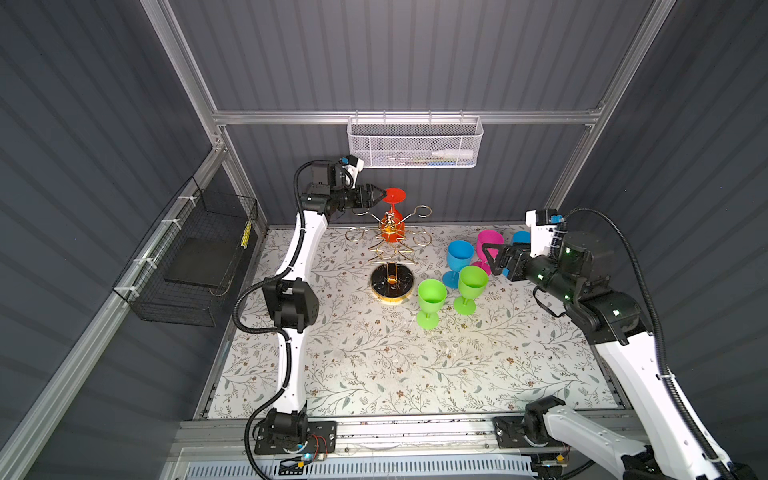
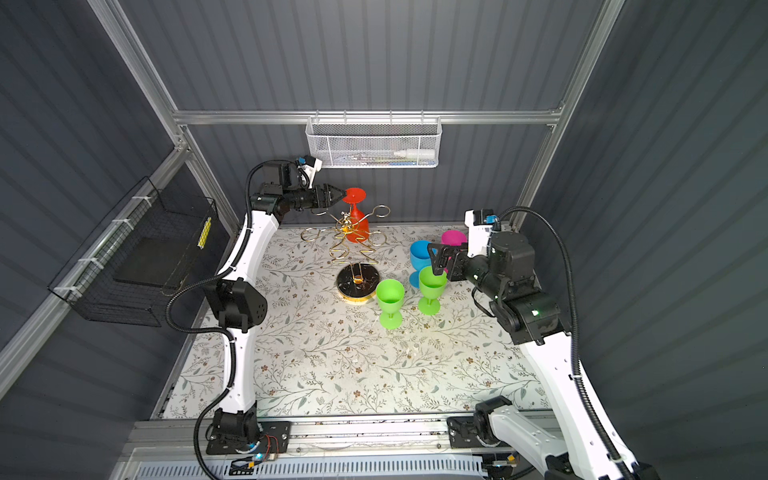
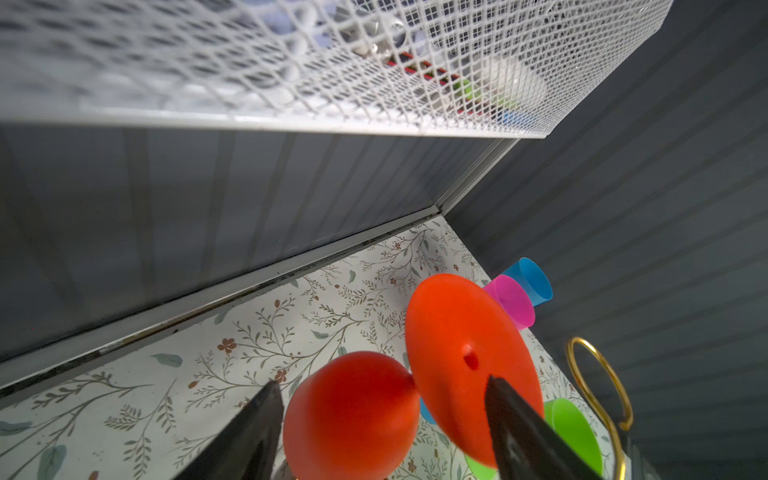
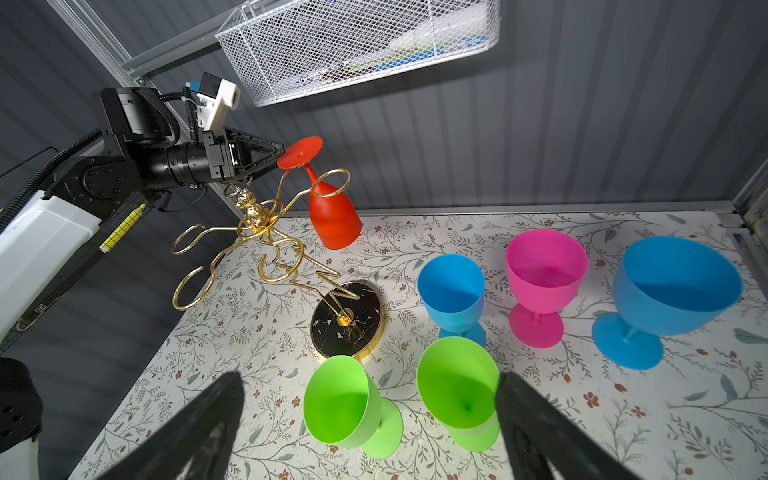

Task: Take the wine glass off the wine glass rack

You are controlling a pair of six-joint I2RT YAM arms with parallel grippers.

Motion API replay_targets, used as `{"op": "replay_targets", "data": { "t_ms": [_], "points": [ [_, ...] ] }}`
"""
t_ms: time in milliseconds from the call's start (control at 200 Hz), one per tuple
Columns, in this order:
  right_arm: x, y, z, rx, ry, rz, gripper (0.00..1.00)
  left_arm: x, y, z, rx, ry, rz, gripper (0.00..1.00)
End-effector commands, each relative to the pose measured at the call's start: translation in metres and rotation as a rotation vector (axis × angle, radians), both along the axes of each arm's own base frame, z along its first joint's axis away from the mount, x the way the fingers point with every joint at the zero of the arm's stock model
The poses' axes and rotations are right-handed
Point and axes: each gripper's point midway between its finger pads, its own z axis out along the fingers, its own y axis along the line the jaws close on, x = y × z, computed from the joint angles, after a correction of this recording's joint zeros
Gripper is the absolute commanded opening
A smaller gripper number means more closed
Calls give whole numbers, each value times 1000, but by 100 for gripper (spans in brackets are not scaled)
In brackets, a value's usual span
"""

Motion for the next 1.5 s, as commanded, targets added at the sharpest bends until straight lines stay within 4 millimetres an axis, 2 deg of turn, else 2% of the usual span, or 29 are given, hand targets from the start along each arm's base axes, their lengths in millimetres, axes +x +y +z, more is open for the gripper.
{"op": "replay_targets", "data": {
  "t_ms": [0, 220, 750, 910, 1106, 1256, 1496],
  "points": [
    [-2, -3, -5, -14, 11, -12, 96, -10, 0, 33, 23, -111, -10, 79],
    [-6, -7, -7, -21, 16, -28, 96, -15, -11, 33, -48, -98, -114, 76],
    [-10, -12, -14, -36, 36, -46, 97, -24, 5, 38, -156, -68, -254, 69],
    [-11, -11, -13, -34, 34, -45, 97, -25, 12, 37, -103, -90, -220, 70],
    [-12, -12, -14, -32, 38, -44, 97, -23, 24, 22, 12, -92, -152, 71],
    [-12, -12, -16, -31, 40, -46, 97, -29, 26, 11, 45, -57, -153, 68],
    [-12, -12, -16, -32, 37, -46, 97, -48, 32, 11, 111, -39, -163, 64]
  ]
}}
